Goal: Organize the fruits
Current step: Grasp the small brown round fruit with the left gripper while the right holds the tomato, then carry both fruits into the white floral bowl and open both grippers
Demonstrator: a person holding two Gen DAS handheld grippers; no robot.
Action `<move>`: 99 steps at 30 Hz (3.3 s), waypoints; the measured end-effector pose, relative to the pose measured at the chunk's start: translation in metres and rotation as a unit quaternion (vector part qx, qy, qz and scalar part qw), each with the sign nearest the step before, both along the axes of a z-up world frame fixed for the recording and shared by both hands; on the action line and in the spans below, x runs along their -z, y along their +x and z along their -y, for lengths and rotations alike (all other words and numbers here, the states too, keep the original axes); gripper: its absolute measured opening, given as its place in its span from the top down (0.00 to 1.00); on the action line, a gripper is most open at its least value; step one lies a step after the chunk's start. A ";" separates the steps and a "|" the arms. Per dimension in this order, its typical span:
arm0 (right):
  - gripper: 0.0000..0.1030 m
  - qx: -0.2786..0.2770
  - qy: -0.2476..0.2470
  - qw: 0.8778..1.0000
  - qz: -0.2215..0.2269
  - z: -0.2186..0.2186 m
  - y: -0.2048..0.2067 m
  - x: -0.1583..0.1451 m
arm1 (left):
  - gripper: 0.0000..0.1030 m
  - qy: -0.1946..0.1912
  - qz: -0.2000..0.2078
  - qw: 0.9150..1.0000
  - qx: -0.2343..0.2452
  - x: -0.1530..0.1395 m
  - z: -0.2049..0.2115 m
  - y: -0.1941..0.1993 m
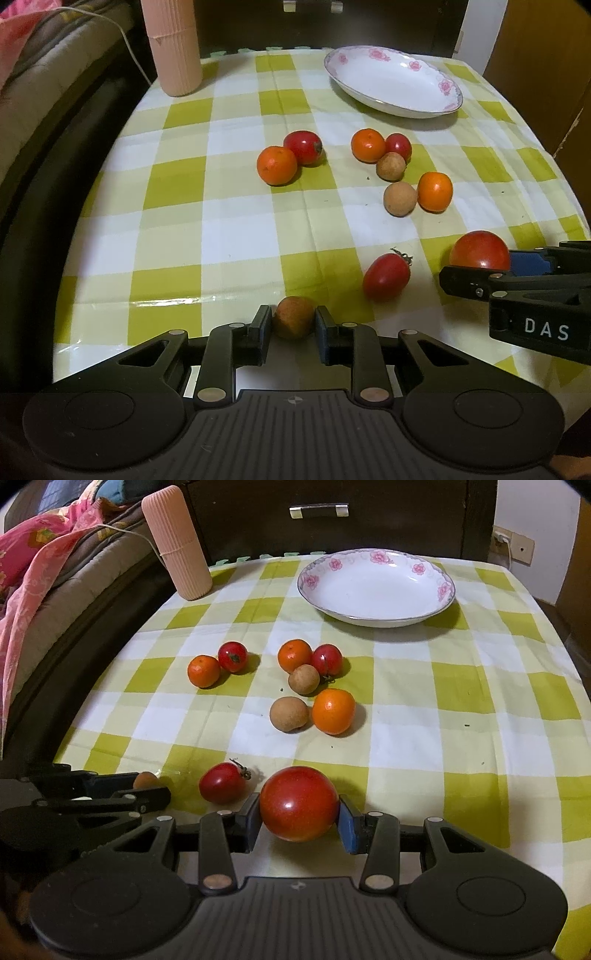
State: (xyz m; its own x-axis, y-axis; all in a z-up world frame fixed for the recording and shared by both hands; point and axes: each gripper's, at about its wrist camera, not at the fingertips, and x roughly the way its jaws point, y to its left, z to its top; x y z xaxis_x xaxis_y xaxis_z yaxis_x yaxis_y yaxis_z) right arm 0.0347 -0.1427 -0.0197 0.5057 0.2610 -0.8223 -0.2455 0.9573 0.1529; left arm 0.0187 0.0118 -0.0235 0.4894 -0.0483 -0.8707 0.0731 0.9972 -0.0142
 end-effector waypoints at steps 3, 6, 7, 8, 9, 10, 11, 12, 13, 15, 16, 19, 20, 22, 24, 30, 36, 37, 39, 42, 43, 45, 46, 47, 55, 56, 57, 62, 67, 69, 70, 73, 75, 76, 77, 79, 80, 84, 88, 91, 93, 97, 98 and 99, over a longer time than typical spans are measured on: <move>0.61 0.003 0.000 1.000 0.003 0.000 0.000 -0.002 | 0.69 -0.009 0.005 1.000 -0.001 -0.005 -0.001 0.000; 0.61 0.008 0.000 1.000 0.007 0.002 0.001 -0.006 | 0.69 -0.018 0.010 1.000 -0.001 -0.010 0.000 0.003; 0.61 0.010 0.000 1.000 0.009 0.002 0.001 -0.007 | 0.69 -0.019 0.013 1.000 0.001 -0.012 0.001 0.004; 0.61 0.011 0.000 1.000 0.011 0.002 0.002 -0.009 | 0.69 -0.019 0.017 1.000 0.003 -0.014 0.002 0.005; 0.61 0.012 0.000 1.000 0.013 0.002 0.002 -0.010 | 0.69 -0.020 0.020 1.000 0.005 -0.016 0.003 0.006; 0.61 0.012 -0.001 1.000 0.015 0.002 0.003 -0.012 | 0.69 -0.022 0.023 0.999 0.006 -0.018 0.004 0.008; 0.61 0.013 -0.002 1.000 0.017 0.002 0.004 -0.013 | 0.69 -0.024 0.026 0.999 0.007 -0.019 0.005 0.011; 0.61 0.014 -0.002 1.000 0.018 0.003 0.005 -0.014 | 0.69 -0.025 0.028 0.999 0.008 -0.021 0.005 0.014; 0.61 0.015 -0.003 1.000 0.019 0.003 0.006 -0.015 | 0.69 -0.027 0.030 0.999 0.009 -0.022 0.007 0.017; 0.61 0.018 -0.003 1.000 0.021 0.003 0.009 -0.016 | 0.69 -0.033 0.033 0.999 0.011 -0.025 0.009 0.024; 0.61 0.019 -0.004 1.000 0.023 0.003 0.011 -0.018 | 0.69 -0.035 0.037 0.999 0.014 -0.027 0.011 0.029; 0.61 0.026 -0.006 0.999 0.033 0.006 0.020 -0.022 | 0.69 -0.038 0.050 0.998 0.022 -0.032 0.017 0.042; 0.61 0.027 -0.006 0.999 0.036 0.007 0.023 -0.024 | 0.69 -0.040 0.053 0.998 0.023 -0.034 0.019 0.046; 0.61 0.031 -0.009 0.999 0.042 0.011 0.031 -0.027 | 0.69 -0.045 0.058 0.997 0.025 -0.037 0.022 0.057; 0.61 0.036 -0.011 0.998 0.045 0.015 0.040 -0.028 | 0.69 -0.049 0.063 0.996 0.028 -0.041 0.026 0.067; 0.61 0.047 -0.012 0.997 0.058 0.028 0.069 -0.036 | 0.69 -0.053 0.077 0.995 0.041 -0.050 0.038 0.099; 0.61 0.055 -0.016 0.996 0.070 0.033 0.096 -0.041 | 0.69 -0.056 0.082 0.994 0.049 -0.053 0.049 0.129; 0.61 0.054 -0.017 0.996 0.072 0.033 0.101 -0.041 | 0.69 -0.057 0.081 0.994 0.050 -0.053 0.050 0.135; 0.61 0.055 -0.020 0.995 0.076 0.035 0.110 -0.040 | 0.69 -0.060 0.081 0.994 0.051 -0.052 0.053 0.145; 0.61 0.057 -0.022 0.995 0.080 0.038 0.125 -0.040 | 0.69 -0.056 0.082 0.994 0.053 -0.051 0.057 0.158; 0.61 0.058 -0.022 0.995 0.081 0.039 0.130 -0.039 | 0.69 -0.056 0.081 0.994 0.053 -0.050 0.058 0.163; 0.61 0.059 -0.022 0.995 0.083 0.042 0.140 -0.038 | 0.69 -0.056 0.079 0.994 0.054 -0.047 0.059 0.171; 0.61 0.059 -0.022 0.995 0.083 0.043 0.145 -0.037 | 0.69 -0.055 0.077 0.994 0.054 -0.045 0.060 0.175; 0.61 0.059 -0.022 0.995 0.082 0.044 0.149 -0.036 | 0.69 -0.054 0.076 0.994 0.055 -0.042 0.062 0.179; 0.61 0.057 -0.033 0.995 0.076 0.051 0.176 -0.022 | 0.70 -0.044 0.071 0.995 0.061 -0.028 0.070 0.198; 0.61 0.056 -0.033 0.995 0.075 0.051 0.178 -0.020 | 0.70 -0.043 0.071 0.995 0.061 -0.026 0.070 0.199; 0.61 0.056 -0.032 0.995 0.074 0.052 0.179 -0.019 | 0.70 -0.041 0.070 0.995 0.060 -0.025 0.070 0.200; 0.61 0.049 -0.031 0.995 0.078 0.051 0.183 -0.013 | 0.70 -0.033 0.074 0.995 0.062 -0.020 0.070 0.203; 0.61 0.049 -0.024 0.995 0.079 0.052 0.186 -0.009 | 0.70 -0.027 0.080 0.994 0.066 -0.018 0.072 0.202; 0.60 0.048 -0.024 0.995 0.079 0.051 0.186 -0.009 | 0.70 -0.026 0.082 0.994 0.067 -0.017 0.072 0.202; 0.60 0.047 -0.024 0.995 0.080 0.051 0.186 -0.009 | 0.69 -0.024 0.082 0.994 0.067 -0.017 0.072 0.202; 0.60 0.047 -0.023 0.995 0.080 0.052 0.186 -0.009 | 0.68 -0.019 0.084 0.994 0.069 -0.018 0.072 0.201; 0.60 0.045 -0.025 0.995 0.081 0.051 0.186 -0.009 | 0.67 -0.017 0.086 0.994 0.068 -0.018 0.072 0.199; 0.60 0.045 -0.026 0.995 0.082 0.051 0.186 -0.009 | 0.66 -0.017 0.086 0.994 0.068 -0.018 0.072 0.199; 0.60 0.045 -0.029 0.995 0.084 0.051 0.186 -0.009 | 0.66 -0.015 0.087 0.994 0.068 -0.019 0.072 0.199; 0.60 0.045 -0.033 0.995 0.086 0.050 0.185 -0.009 | 0.61 -0.011 0.089 0.994 0.066 -0.019 0.072 0.199; 0.60 0.045 -0.033 0.995 0.086 0.049 0.185 -0.009 | 0.60 -0.010 0.090 0.994 0.065 -0.020 0.072 0.199; 0.60 0.048 -0.034 0.994 0.090 0.050 0.184 -0.009 | 0.55 -0.015 0.088 0.994 0.059 -0.019 0.069 0.199; 0.59 0.051 -0.038 0.993 0.099 0.050 0.183 -0.012 | 0.54 -0.011 0.090 0.994 0.058 -0.020 0.070 0.198; 0.59 0.052 -0.037 0.992 0.106 0.051 0.182 -0.016 | 0.52 -0.010 0.092 0.994 0.057 -0.022 0.070 0.195; 0.59 0.054 -0.037 0.992 0.109 0.051 0.181 -0.018 | 0.52 -0.008 0.094 0.994 0.056 -0.023 0.070 0.194; 0.59 0.053 -0.037 0.992 0.113 0.050 0.177 -0.020 | 0.50 -0.005 0.099 0.994 0.055 -0.027 0.069 0.190; 0.59 0.053 -0.037 0.991 0.113 0.049 0.176 -0.021 | 0.50 -0.005 0.099 0.994 0.055 -0.028 0.068 0.189; 0.59 0.053 -0.037 0.991 0.114 0.049 0.175 -0.022 | 0.50 -0.005 0.100 0.993 0.054 -0.029 0.067 0.188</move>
